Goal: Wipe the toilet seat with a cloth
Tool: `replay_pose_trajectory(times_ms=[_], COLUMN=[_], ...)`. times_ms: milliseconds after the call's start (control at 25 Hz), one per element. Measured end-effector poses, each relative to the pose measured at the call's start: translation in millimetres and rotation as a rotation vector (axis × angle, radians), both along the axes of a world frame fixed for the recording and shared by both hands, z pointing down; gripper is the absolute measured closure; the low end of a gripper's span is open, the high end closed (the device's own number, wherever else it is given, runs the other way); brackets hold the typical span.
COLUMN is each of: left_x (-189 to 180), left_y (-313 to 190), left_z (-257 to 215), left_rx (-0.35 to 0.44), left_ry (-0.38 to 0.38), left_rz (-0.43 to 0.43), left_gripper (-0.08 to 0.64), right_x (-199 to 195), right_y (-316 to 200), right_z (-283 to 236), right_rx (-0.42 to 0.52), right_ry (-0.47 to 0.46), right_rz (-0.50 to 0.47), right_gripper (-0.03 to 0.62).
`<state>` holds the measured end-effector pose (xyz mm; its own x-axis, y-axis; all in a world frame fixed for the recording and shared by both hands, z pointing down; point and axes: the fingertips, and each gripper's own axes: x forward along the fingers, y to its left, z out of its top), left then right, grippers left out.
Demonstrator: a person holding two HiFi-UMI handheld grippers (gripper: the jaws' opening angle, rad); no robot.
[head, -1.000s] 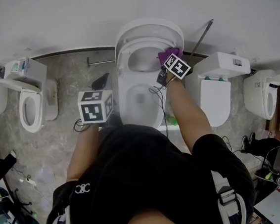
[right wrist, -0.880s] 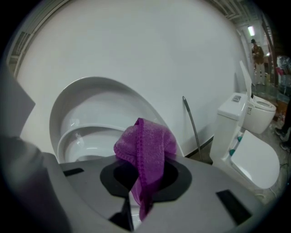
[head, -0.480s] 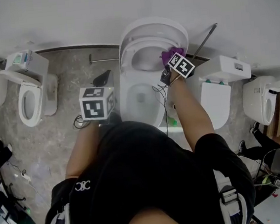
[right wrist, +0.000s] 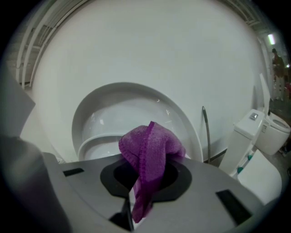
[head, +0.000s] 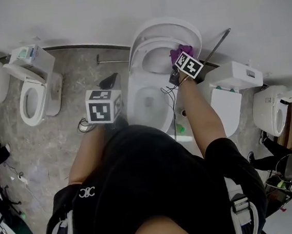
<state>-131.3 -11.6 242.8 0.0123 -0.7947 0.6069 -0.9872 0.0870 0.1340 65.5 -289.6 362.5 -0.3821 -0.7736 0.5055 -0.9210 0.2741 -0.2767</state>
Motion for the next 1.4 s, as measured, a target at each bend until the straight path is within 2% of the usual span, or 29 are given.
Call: replay_pose_trajectory(times_ms=[280,520,840,1400], left_x=[-7.4,-15.1,-40.0,-66.7], left_y=[7.1,15.6,31.5,37.5], left_z=[-4.5,-3.0,7.8,31.6], left_rx=[0.012,0.011,-0.005,-0.044], left_ry=[0.002,0.012,0.03,0.078], left_rz=[-0.004,-0.037,-0.1,-0.132], left_gripper=[0.554,0.554,0.554,0.554], right_x=[-50.2,-98.9,-139.3,-195.7], right_y=[11.4,25.4,38.0,64.3], right_z=[-19.8,-23.4,-9.4,29.7], right_rx=[0.061,0.083,0.111,0.032], right_ry=[0.093,0.126,0.196,0.327], right_rz=[-0.142,-0.284,-0.37,-0.523], right_gripper=[0.528,0.528,0.528,0.528])
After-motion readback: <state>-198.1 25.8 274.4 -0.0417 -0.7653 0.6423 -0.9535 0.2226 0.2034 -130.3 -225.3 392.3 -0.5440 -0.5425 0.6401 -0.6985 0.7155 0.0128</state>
